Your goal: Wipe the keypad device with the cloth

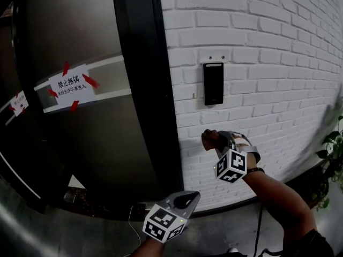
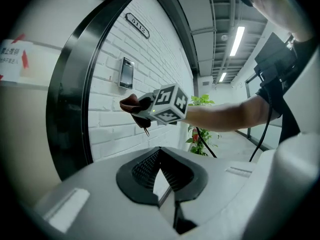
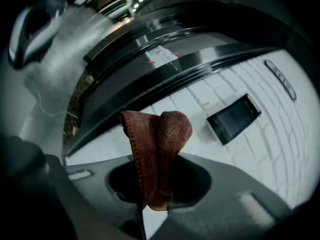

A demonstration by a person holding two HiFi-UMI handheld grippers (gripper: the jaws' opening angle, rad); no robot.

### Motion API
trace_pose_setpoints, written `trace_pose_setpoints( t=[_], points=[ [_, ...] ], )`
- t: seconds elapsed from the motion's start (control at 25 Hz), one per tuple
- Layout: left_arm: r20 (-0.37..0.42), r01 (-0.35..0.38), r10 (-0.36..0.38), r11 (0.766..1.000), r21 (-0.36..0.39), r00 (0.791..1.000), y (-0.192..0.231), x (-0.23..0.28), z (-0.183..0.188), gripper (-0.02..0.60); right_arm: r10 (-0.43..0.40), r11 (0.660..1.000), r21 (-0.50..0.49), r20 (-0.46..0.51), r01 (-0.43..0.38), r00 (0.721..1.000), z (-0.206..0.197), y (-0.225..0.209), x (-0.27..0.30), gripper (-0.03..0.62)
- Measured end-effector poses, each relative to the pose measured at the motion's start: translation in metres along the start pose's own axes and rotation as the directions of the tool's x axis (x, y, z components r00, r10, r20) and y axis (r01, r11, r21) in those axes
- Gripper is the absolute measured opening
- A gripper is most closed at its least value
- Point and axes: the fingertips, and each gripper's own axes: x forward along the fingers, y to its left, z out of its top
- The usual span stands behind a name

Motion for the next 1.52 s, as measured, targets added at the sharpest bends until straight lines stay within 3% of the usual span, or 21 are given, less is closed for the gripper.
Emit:
trace_pose_setpoints(
  t=[0.08,0.24,0.44,0.56,0.76,1.0,1.32,1.52],
  points=[
    [-0.002,0.014,-0.014,1.000,0.011,1.000,0.000,-0.002,-0.005,0.017,0.125,0.968,0.212,0.048,-0.133,0.991,-0.004,0.031,-0.022,0.049],
    [-0.003,0.043,-0.043,0.998,0.037,0.999,-0.005,-0.002,-0.013,0.017,0.255,0.784,0.536,0.181,-0.313,0.950,-0.011,0.083,-0.079,0.049],
    [0.043,0.062,-0.063,0.998,0.029,0.997,-0.036,-0.009,-0.010,0.017,0.267,0.552,0.705,0.357,-0.446,0.895,-0.016,0.115,-0.157,0.049],
    [0.053,0.050,-0.050,0.999,-0.013,0.997,-0.065,-0.011,-0.016,0.017,0.254,0.472,0.738,0.410,-0.483,0.876,-0.029,0.124,-0.204,0.049],
    [0.064,-0.053,0.057,0.996,-0.071,0.996,-0.107,-0.009,-0.023,0.017,0.216,0.402,0.779,0.430,-0.482,0.876,-0.075,0.122,-0.263,0.049],
    [0.072,-0.172,0.181,0.978,-0.118,0.981,-0.171,-0.008,-0.025,0.017,0.225,0.395,0.742,0.493,-0.541,0.840,-0.119,0.117,-0.328,0.049],
    [0.021,-0.258,0.263,0.957,-0.134,0.965,-0.234,-0.011,-0.042,0.017,0.257,0.364,0.715,0.540,-0.598,0.802,-0.146,0.129,-0.384,0.049],
    [0.009,-0.249,0.253,0.957,-0.151,0.967,-0.246,-0.022,-0.050,0.017,0.241,0.365,0.726,0.531,-0.583,0.812,-0.145,0.135,-0.402,0.049]
  ],
)
